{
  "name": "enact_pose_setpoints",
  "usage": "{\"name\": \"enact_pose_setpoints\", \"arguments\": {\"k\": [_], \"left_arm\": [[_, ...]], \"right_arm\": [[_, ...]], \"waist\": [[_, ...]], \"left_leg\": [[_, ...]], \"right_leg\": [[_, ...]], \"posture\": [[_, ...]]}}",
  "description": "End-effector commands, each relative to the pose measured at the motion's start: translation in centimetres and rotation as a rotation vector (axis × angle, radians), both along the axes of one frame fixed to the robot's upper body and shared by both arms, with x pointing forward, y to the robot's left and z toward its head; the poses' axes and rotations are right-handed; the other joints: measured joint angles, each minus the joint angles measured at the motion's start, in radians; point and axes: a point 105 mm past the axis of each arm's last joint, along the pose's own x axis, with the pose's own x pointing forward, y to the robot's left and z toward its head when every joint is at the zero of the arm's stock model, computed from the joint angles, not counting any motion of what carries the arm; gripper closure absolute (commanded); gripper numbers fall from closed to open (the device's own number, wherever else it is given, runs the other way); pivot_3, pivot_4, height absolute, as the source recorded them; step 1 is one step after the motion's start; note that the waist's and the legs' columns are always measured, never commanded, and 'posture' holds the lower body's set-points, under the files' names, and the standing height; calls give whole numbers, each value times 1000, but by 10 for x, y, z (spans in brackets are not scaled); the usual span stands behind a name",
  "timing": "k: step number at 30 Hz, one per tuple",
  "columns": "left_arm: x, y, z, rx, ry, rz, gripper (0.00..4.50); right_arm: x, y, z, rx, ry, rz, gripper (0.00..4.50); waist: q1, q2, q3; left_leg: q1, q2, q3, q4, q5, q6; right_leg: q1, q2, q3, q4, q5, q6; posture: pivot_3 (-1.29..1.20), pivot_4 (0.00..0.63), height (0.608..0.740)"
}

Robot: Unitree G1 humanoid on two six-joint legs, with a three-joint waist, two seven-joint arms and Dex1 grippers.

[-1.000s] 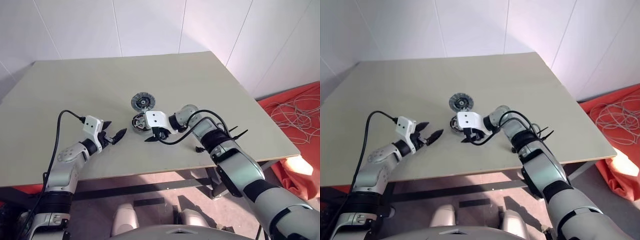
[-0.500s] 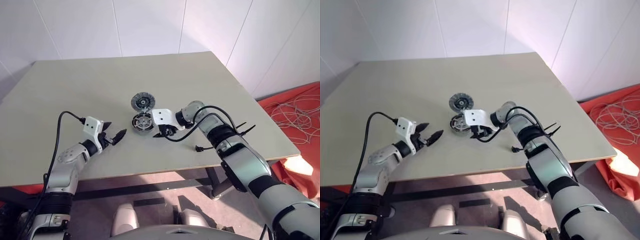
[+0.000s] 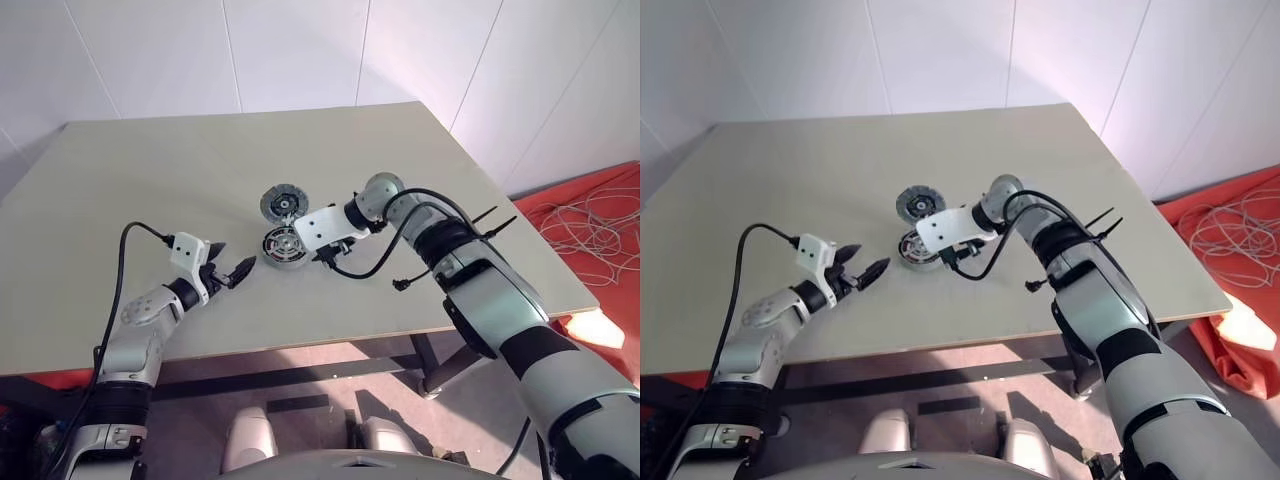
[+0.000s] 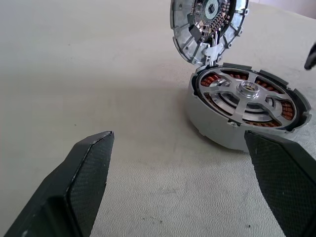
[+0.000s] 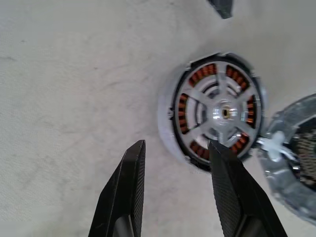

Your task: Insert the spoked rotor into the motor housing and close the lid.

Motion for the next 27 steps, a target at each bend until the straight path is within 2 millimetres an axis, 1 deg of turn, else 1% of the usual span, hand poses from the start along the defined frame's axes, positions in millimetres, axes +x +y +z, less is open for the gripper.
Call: {"name": "enact_pose_setpoints", "arguments": {"k": [1, 4, 9, 12, 15, 24, 27], "left_arm": [[1, -1, 11, 13, -51, -4, 0], [1, -1, 11, 14, -54, 0, 0], [2, 2, 12, 16, -57, 13, 0], [1, 2, 11, 17, -57, 17, 0], [0, 3, 11, 17, -56, 20, 0], [1, 4, 10, 21, -57, 30, 0], [1, 4, 10, 21, -59, 32, 0]], "right_arm": [[7, 11, 24, -4, -92, 40, 2280], [8, 12, 19, -35, -96, 40, 2280], [2, 10, -9, -103, -41, 48, 2280], [-1, 9, -16, -121, -20, 58, 2280], [-1, 10, -19, -125, -24, 50, 2280], [1, 17, -18, -109, -34, 36, 2280], [3, 15, -20, -117, -37, 14, 2280]], "waist": [[-1, 0, 0], [-1, 0, 0], [-1, 0, 0], [-1, 0, 0], [-1, 0, 0], [-3, 0, 0], [-9, 0, 0]], "left_leg": [[0, 0, 0, 0, 0, 0], [-2, 0, 0, 0, 0, 1], [-5, 0, 0, 1, -1, 1], [-6, 0, 0, 1, -1, 1], [-7, 0, 0, 1, -1, 1], [-6, 0, 0, 1, -1, 1], [-6, 0, 0, 1, -1, 1]], "right_leg": [[0, 0, 0, 0, 0, 0], [-1, 0, 0, 0, 0, -1], [-4, 0, 0, 0, 0, -1], [-6, 0, 0, 0, 0, -1], [-7, 0, 0, 0, 0, -1], [-7, 0, 0, 1, 0, -1], [-6, 0, 0, 2, 0, -1]], "posture": [[0, 0, 740], [0, 0, 740], [0, 0, 740], [0, 0, 740], [0, 0, 740], [0, 0, 740], [0, 0, 740]]}}
